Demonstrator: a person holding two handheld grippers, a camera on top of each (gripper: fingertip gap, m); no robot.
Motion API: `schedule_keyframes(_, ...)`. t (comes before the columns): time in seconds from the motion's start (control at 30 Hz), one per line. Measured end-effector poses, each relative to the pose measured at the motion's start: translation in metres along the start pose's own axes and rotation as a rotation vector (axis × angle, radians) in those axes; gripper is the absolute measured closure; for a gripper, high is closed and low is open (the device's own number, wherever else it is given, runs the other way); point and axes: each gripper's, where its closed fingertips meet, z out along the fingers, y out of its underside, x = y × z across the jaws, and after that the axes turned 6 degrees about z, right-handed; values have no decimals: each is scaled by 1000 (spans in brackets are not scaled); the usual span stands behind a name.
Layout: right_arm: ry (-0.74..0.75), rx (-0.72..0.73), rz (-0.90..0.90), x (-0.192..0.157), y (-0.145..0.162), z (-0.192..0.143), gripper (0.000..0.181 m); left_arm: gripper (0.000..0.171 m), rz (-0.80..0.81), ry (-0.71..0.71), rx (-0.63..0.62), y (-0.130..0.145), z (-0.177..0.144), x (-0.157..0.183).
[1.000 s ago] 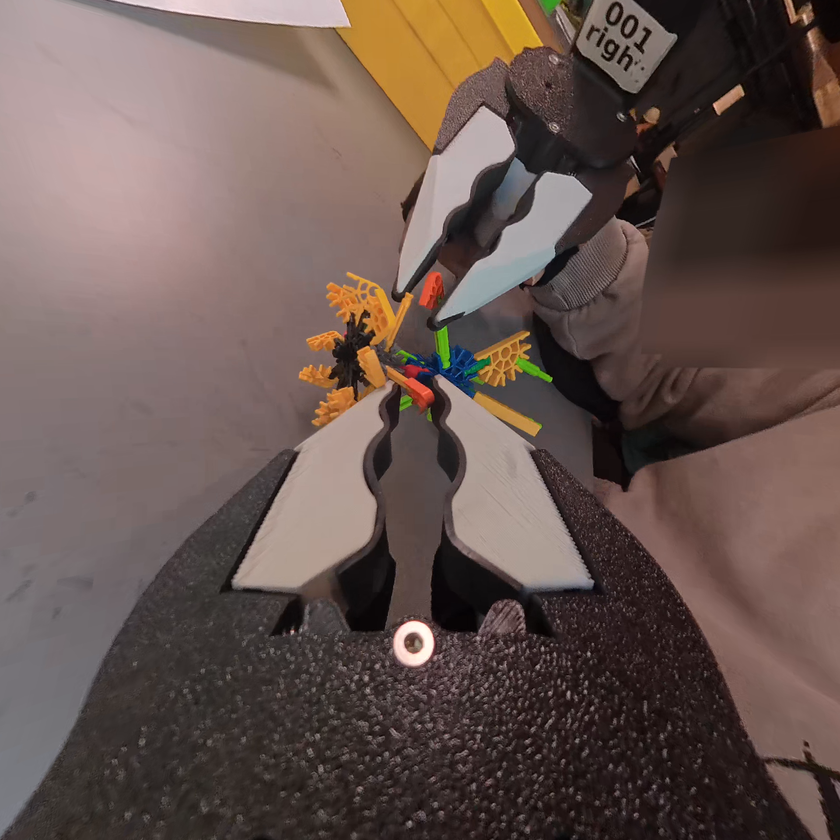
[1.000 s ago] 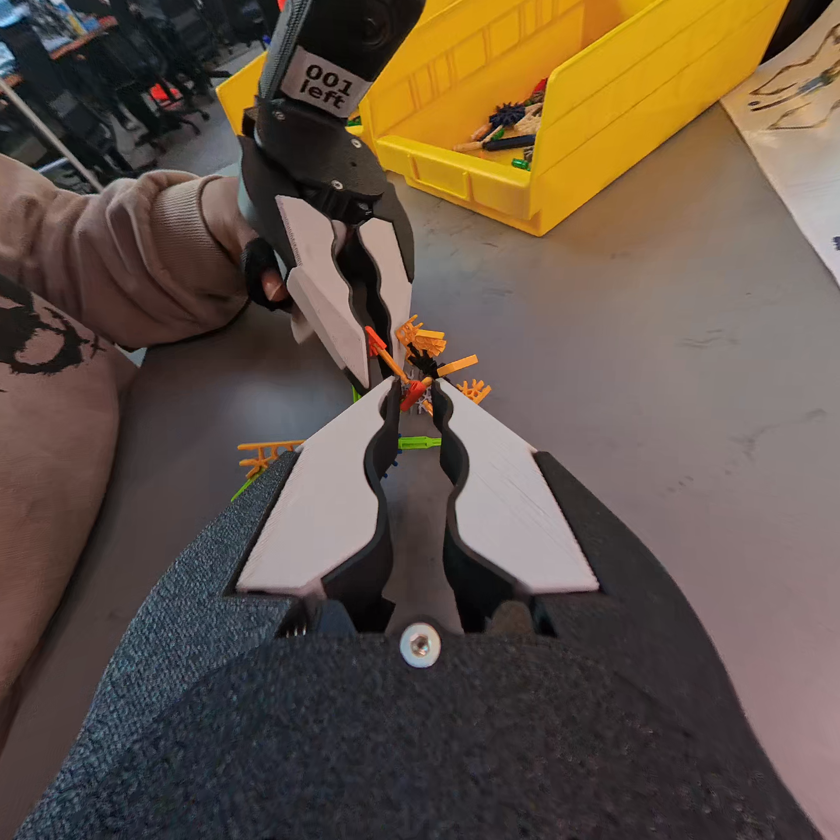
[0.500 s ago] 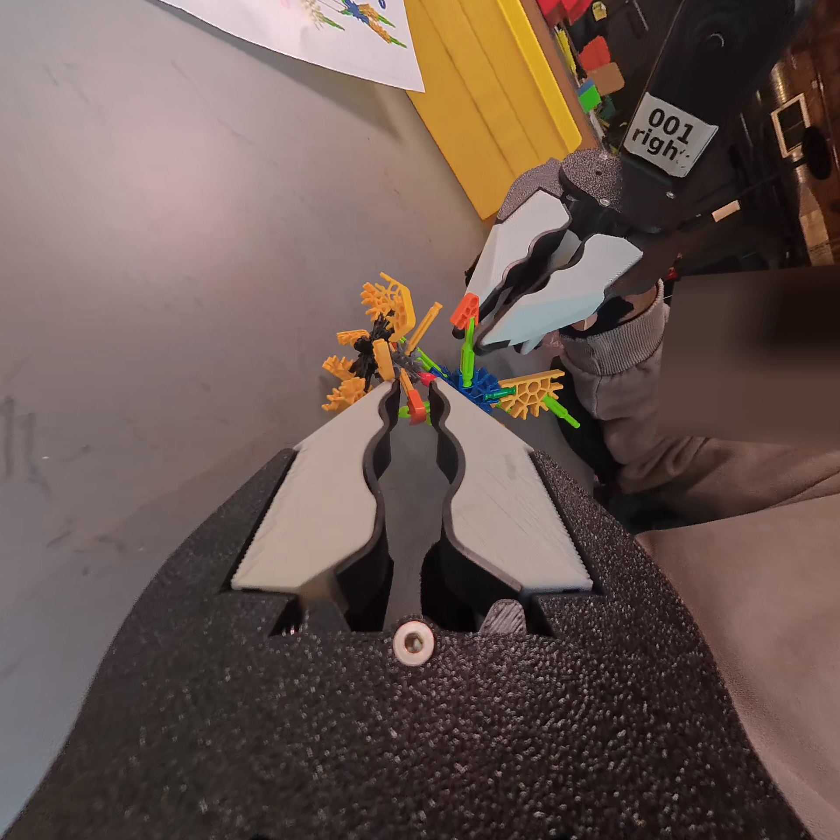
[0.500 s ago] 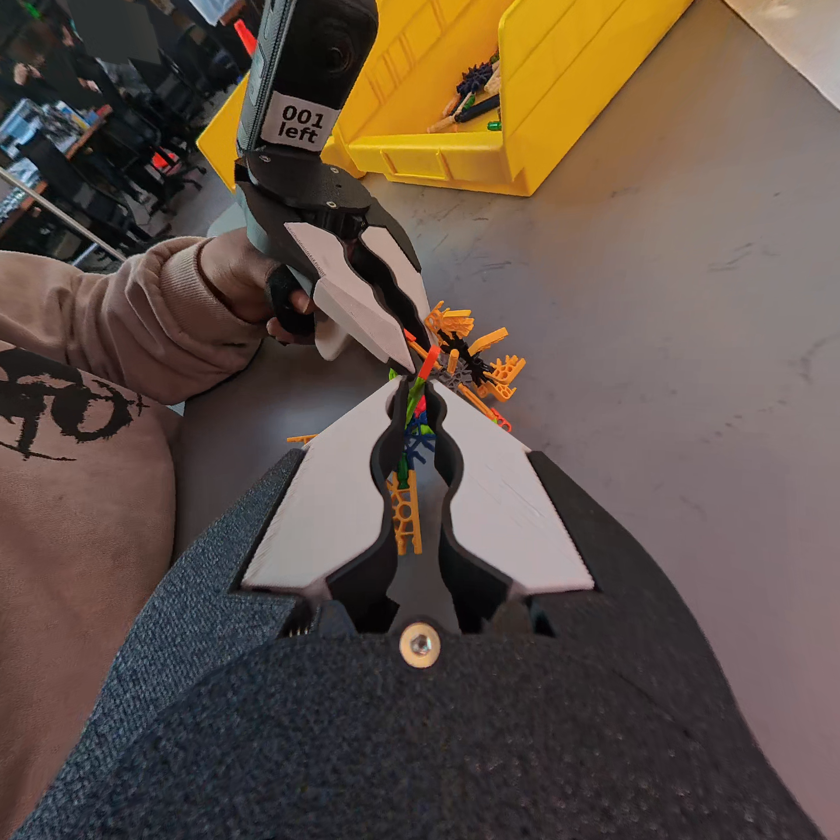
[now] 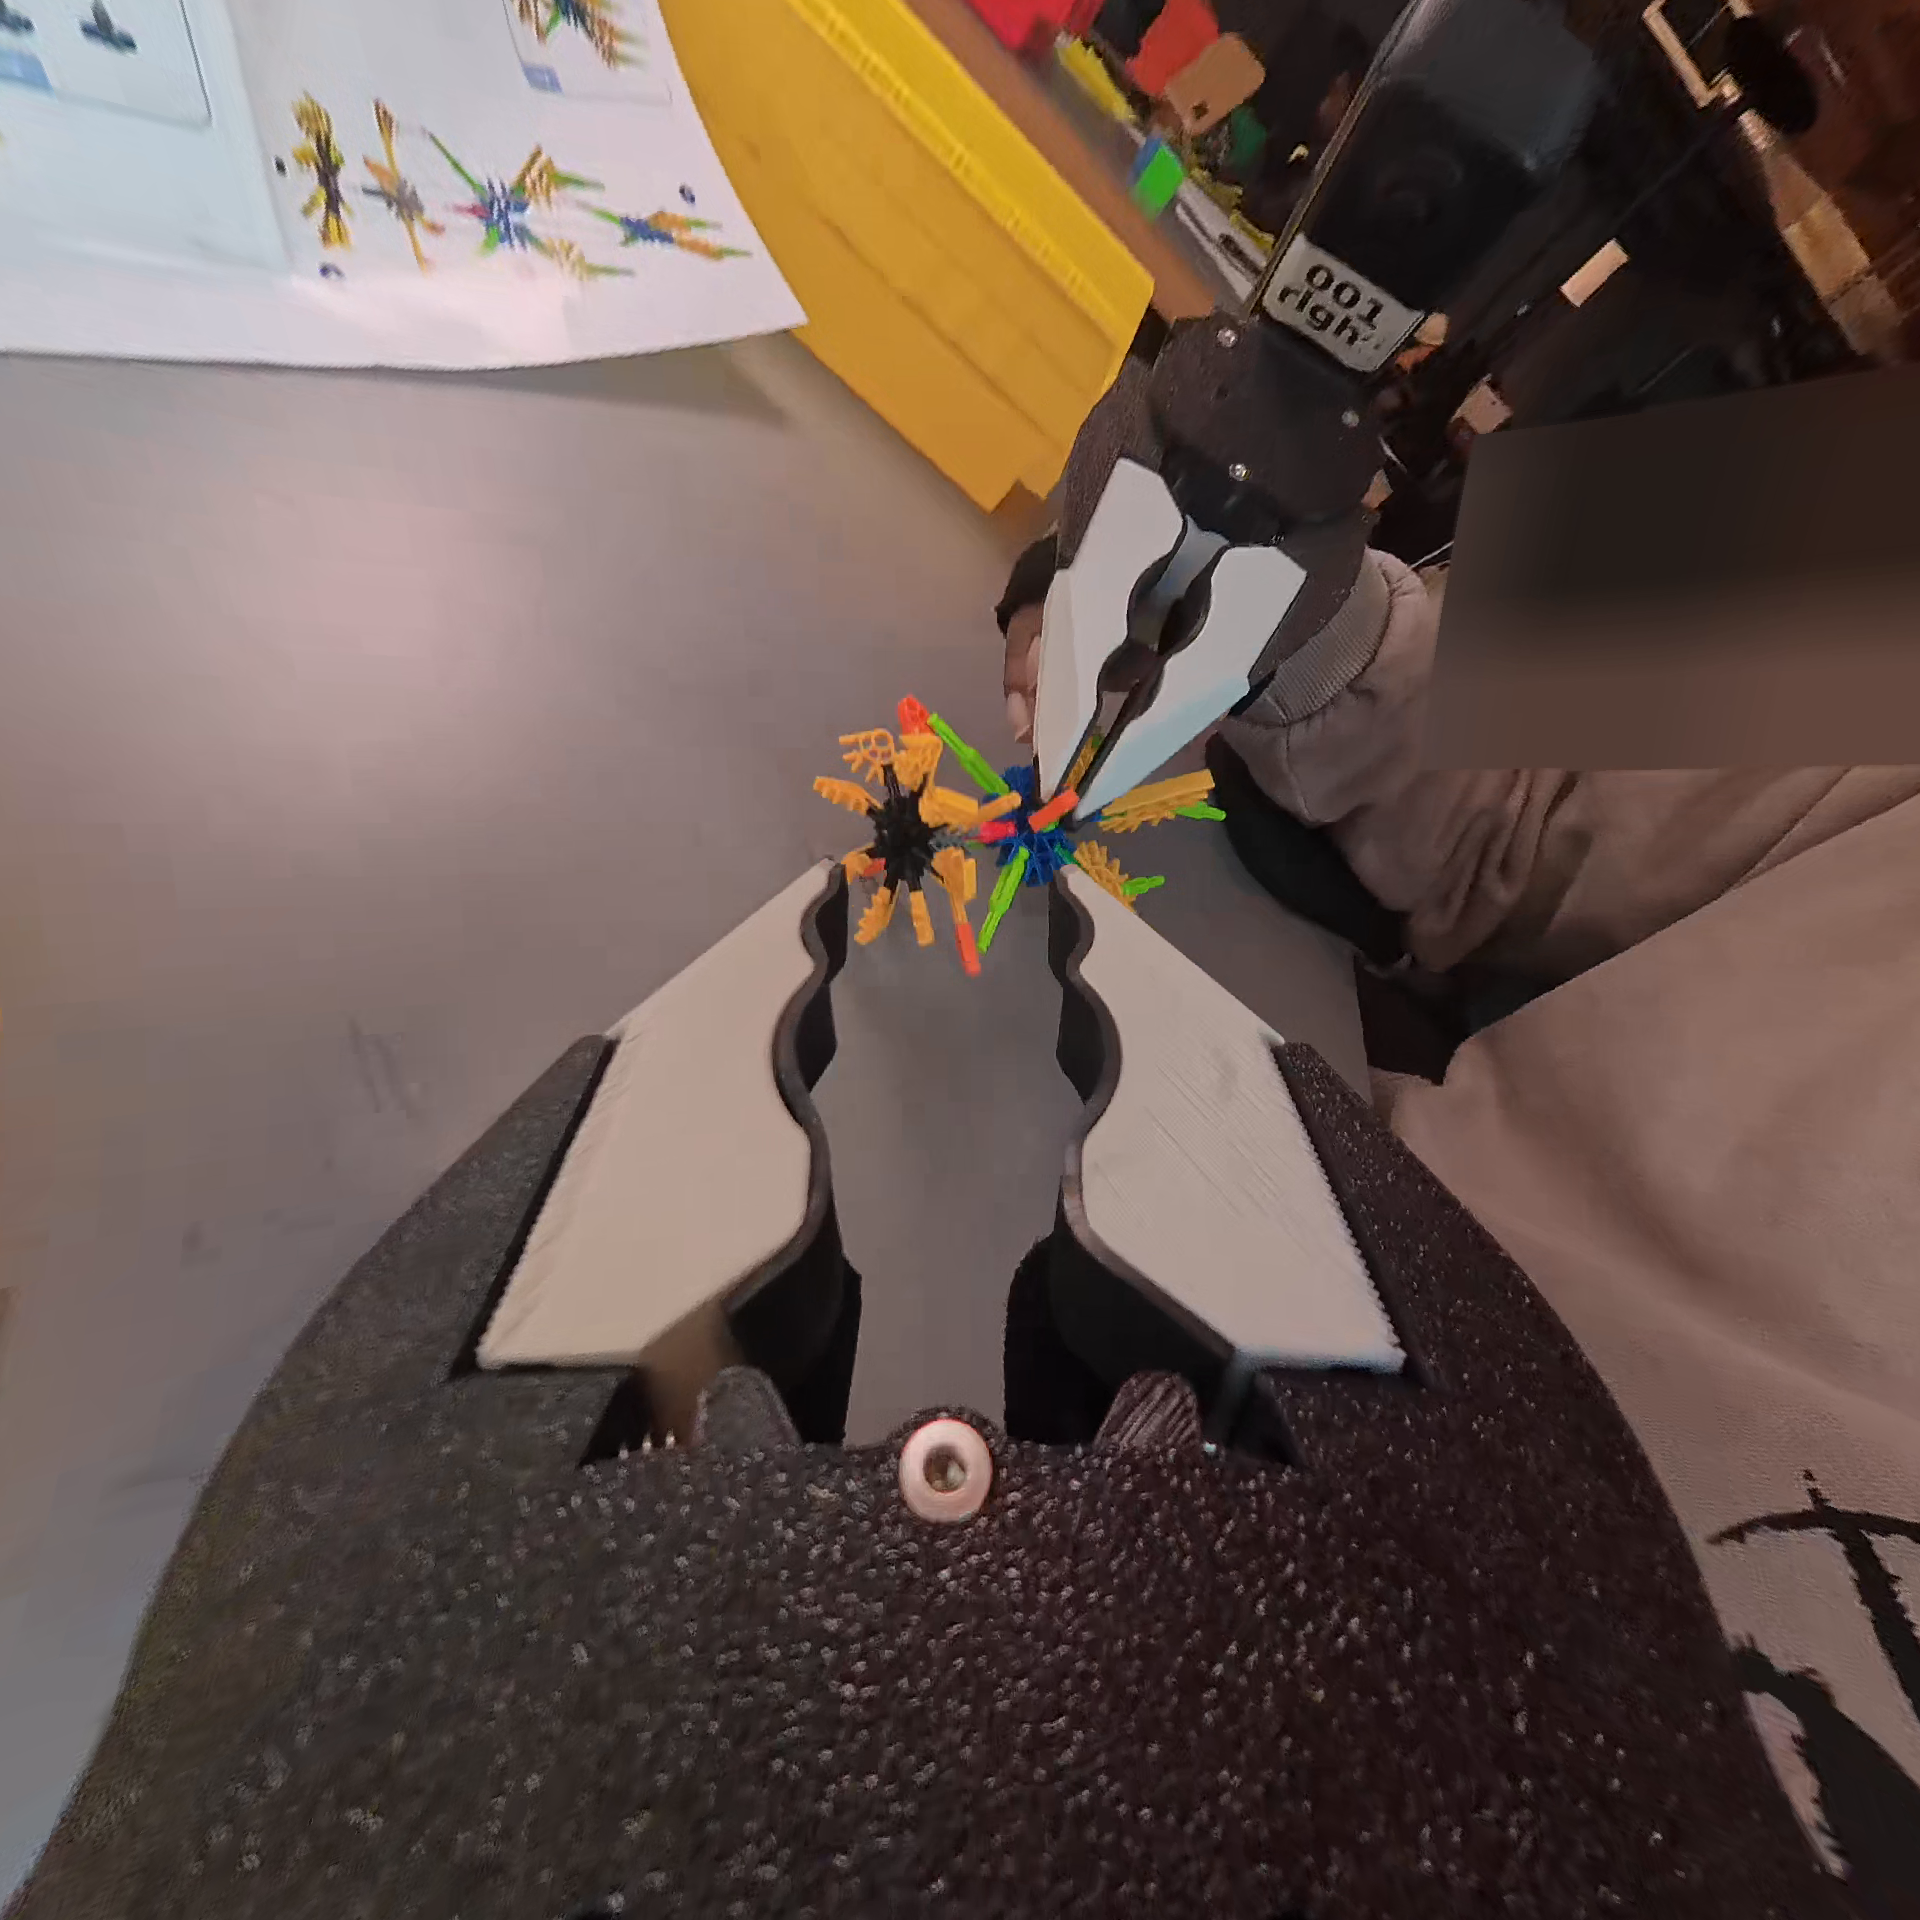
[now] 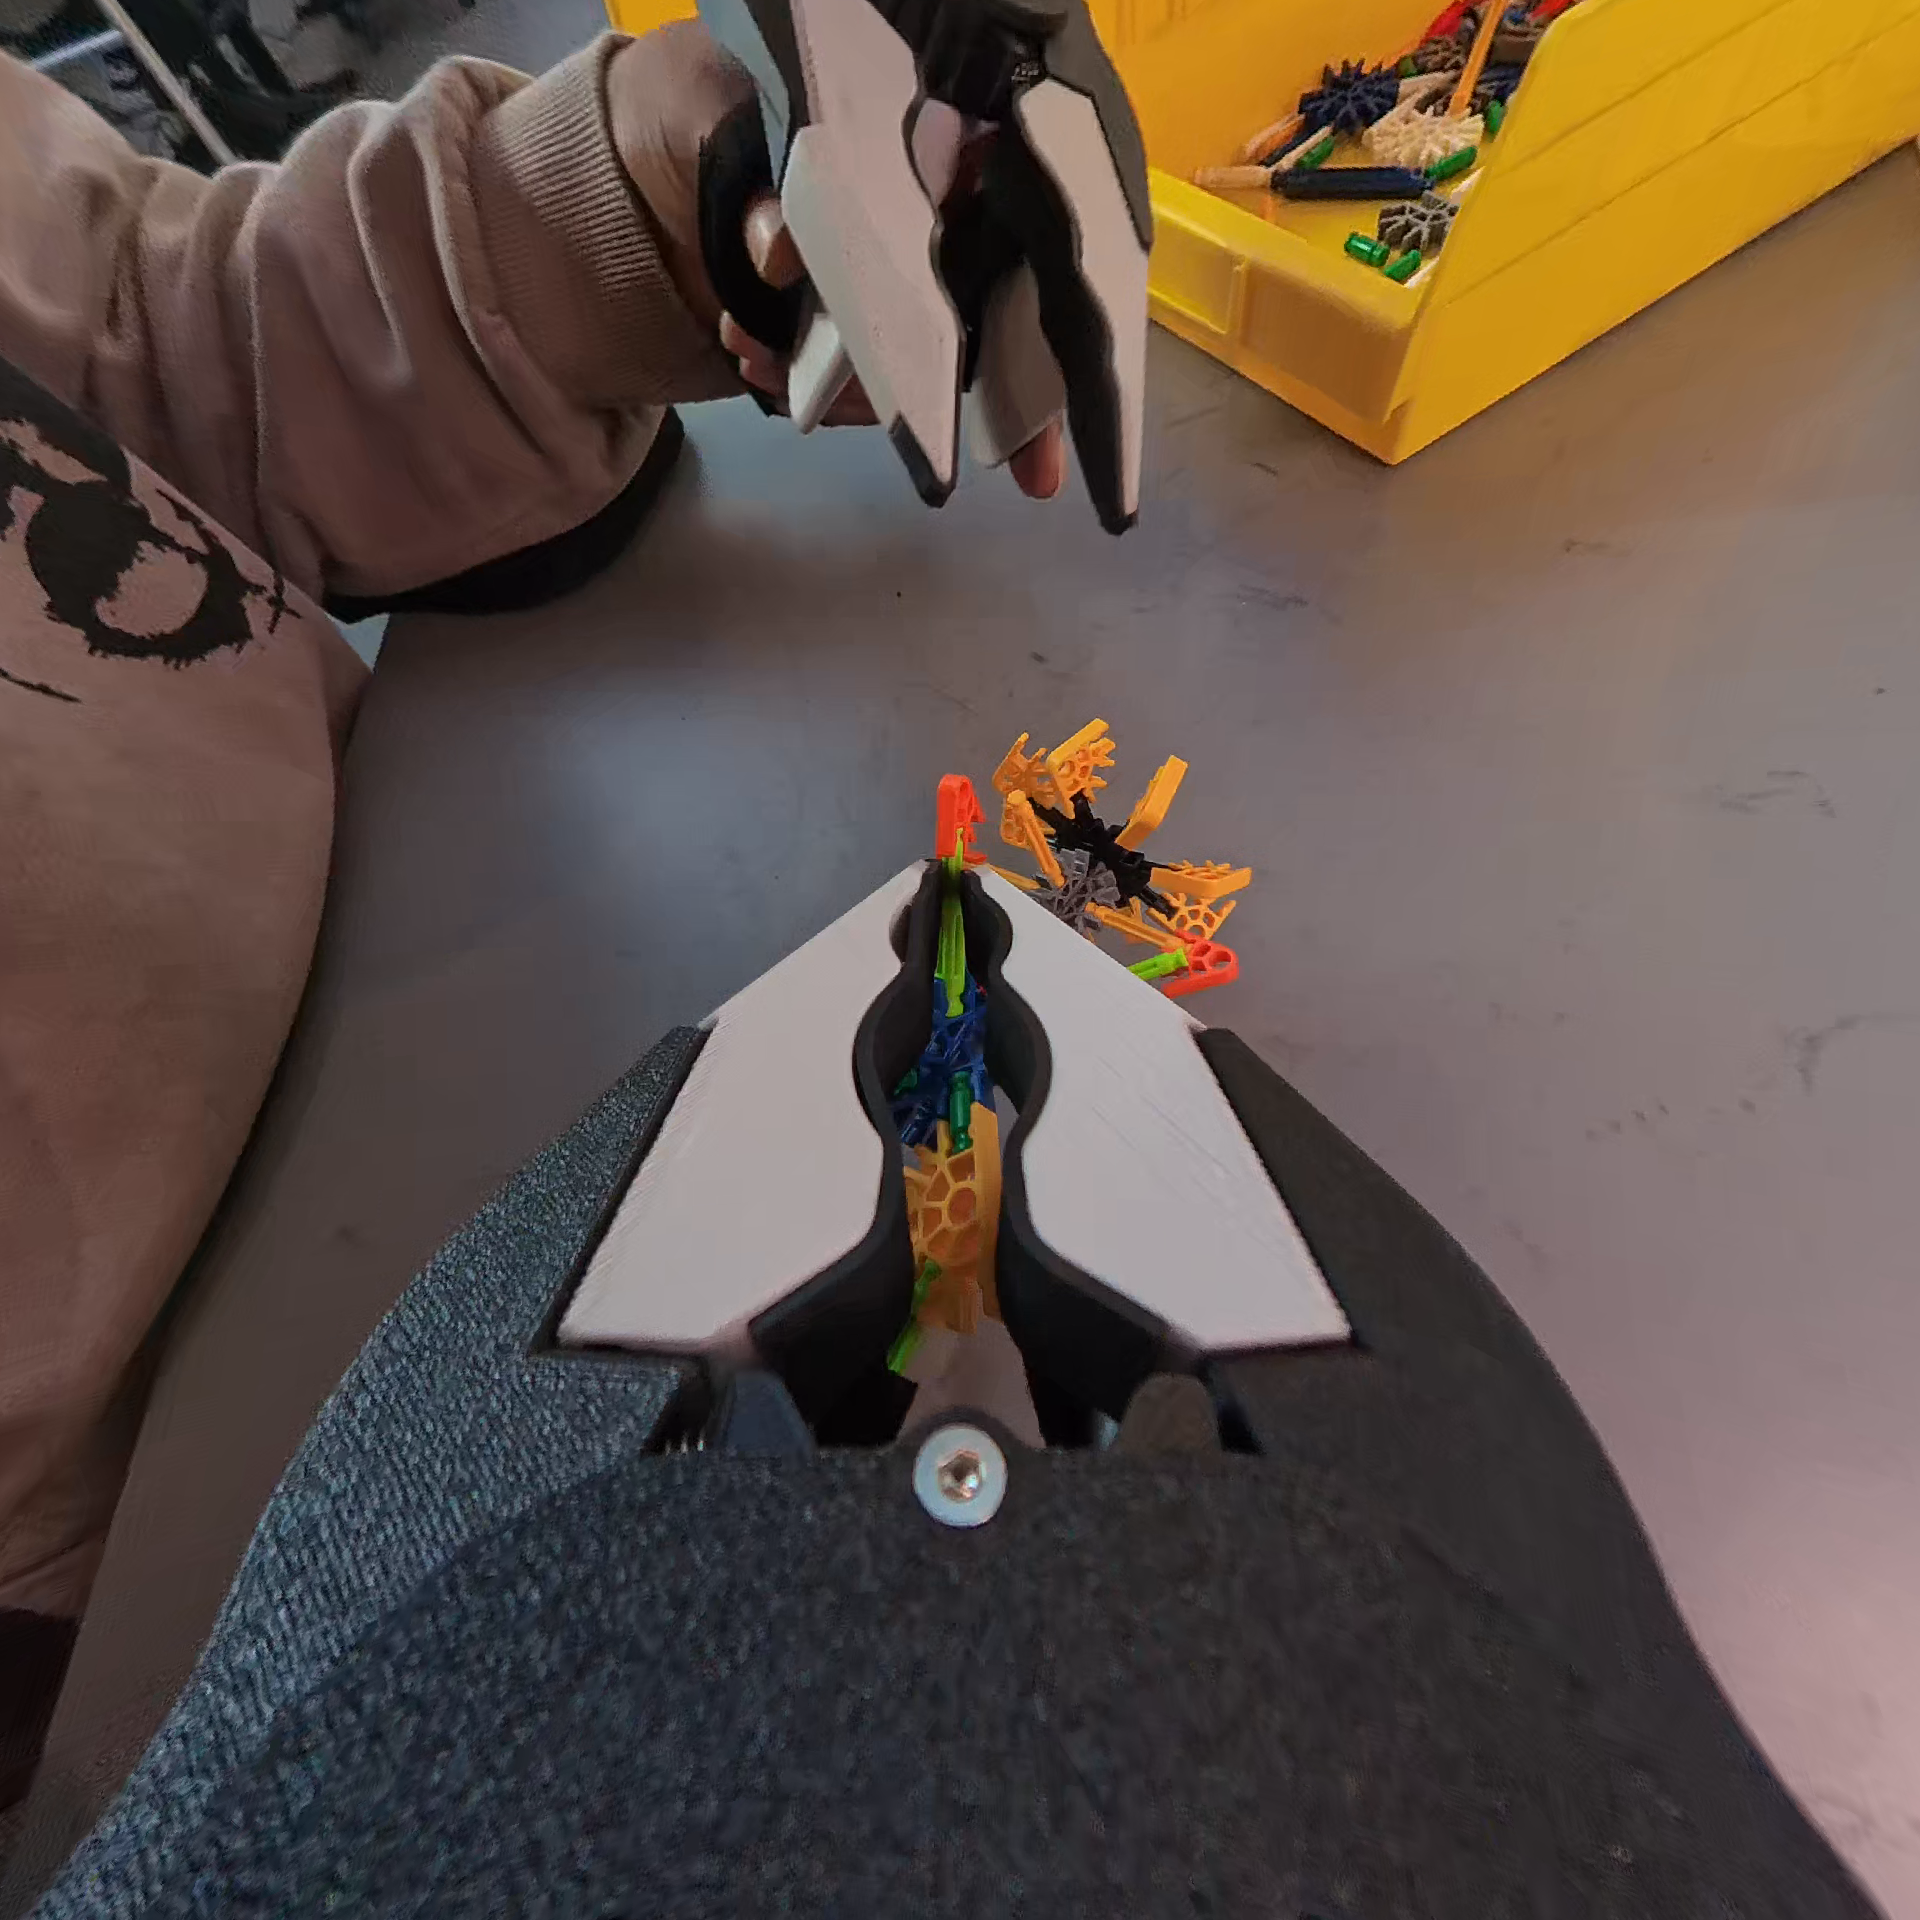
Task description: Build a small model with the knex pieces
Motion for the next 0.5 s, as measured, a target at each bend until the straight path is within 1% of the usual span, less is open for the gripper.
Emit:
schedule_keyframes(0.07,-54,-33,-58,-10,6,1,180,136,105,11,36,-3,10,3)
schedule_keyframes(0.17,-98,-63,-149,-20,13,2,180,137,221,69,84,-9,26,18)
schedule_keyframes(0.27,-107,-49,-183,-24,13,2,180,139,318,58,116,-12,37,23)
schedule_keyframes(0.33,-120,-37,-197,-27,11,0,180,140,400,17,107,-12,42,22)
schedule_keyframes(0.4,-157,-14,-200,-32,9,-3,180,141,512,-12,69,-11,43,24)
schedule_keyframes(0.43,-172,-5,-196,-34,8,-4,180,142,562,-1,47,-11,42,30)
schedule_keyframes(0.5,-197,15,-184,-36,7,-7,180,146,622,73,-21,-3,39,47)
